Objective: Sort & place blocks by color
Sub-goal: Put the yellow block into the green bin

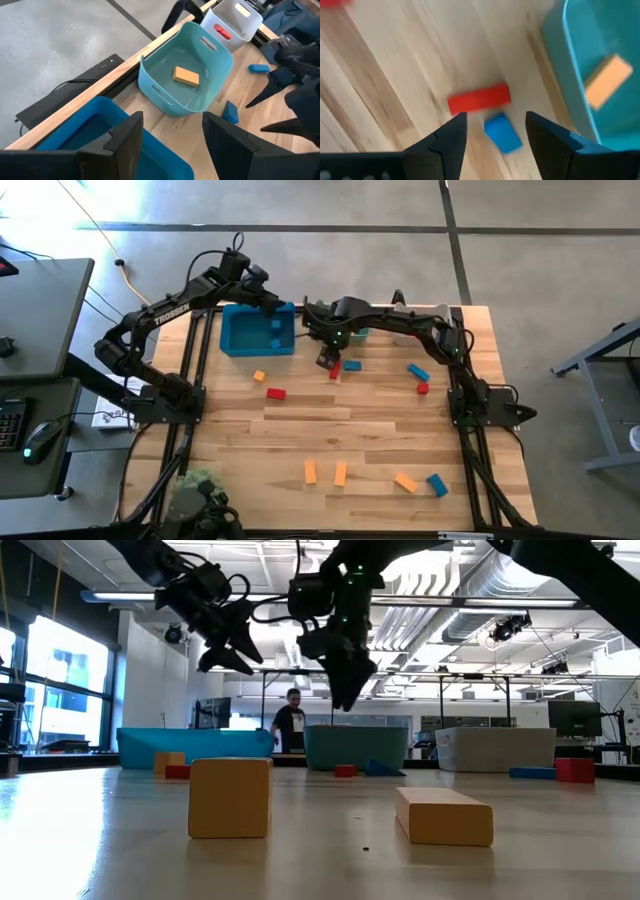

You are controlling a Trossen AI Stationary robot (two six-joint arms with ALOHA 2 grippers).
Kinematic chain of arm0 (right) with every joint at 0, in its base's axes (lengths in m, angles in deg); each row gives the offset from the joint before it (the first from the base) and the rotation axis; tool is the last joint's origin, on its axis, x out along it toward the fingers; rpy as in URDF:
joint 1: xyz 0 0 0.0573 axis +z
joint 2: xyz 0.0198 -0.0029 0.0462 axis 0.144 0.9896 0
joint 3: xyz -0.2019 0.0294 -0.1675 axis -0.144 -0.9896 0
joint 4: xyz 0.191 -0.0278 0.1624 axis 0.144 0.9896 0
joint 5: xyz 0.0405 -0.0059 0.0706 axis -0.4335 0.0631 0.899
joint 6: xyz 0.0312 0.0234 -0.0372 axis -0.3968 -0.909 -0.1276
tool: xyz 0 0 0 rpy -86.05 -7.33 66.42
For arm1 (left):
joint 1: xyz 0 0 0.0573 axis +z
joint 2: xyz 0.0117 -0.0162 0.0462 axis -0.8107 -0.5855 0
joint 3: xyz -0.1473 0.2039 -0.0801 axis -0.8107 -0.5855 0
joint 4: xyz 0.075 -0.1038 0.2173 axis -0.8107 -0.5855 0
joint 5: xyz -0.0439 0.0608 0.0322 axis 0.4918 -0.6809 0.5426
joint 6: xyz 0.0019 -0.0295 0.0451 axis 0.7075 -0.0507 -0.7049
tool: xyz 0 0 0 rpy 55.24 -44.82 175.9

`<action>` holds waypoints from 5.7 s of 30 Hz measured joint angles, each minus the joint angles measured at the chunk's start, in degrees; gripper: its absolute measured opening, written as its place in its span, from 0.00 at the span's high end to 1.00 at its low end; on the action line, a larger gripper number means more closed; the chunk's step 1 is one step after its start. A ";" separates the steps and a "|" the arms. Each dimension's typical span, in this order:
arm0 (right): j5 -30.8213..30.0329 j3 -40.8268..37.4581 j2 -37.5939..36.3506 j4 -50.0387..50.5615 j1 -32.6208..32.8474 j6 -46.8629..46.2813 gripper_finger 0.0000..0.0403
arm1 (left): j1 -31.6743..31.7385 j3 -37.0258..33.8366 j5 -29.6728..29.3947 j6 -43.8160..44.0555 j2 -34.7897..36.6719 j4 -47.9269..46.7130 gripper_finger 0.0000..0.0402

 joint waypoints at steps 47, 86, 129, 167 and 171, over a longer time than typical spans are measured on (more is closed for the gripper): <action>0.76 -65.23 -49.99 -4.13 7.94 -55.04 0.53 | -8.61 0.00 -5.22 -4.94 0.00 -3.37 0.51; 10.64 -73.96 -55.36 -42.61 50.40 -86.18 0.44 | -20.09 0.00 -18.31 8.11 0.00 -11.92 0.51; 4.25 -73.99 -53.98 -41.81 56.83 -78.58 0.57 | -24.77 0.00 -23.56 11.65 0.00 -11.91 0.51; 10.64 -73.96 -45.13 -47.56 57.35 -82.82 0.63 | -24.75 0.00 -23.80 11.63 0.00 -11.88 0.51; 10.27 -73.96 -45.13 -46.60 58.41 -83.11 0.56 | -24.75 0.00 -23.80 11.63 0.00 -11.87 0.51</action>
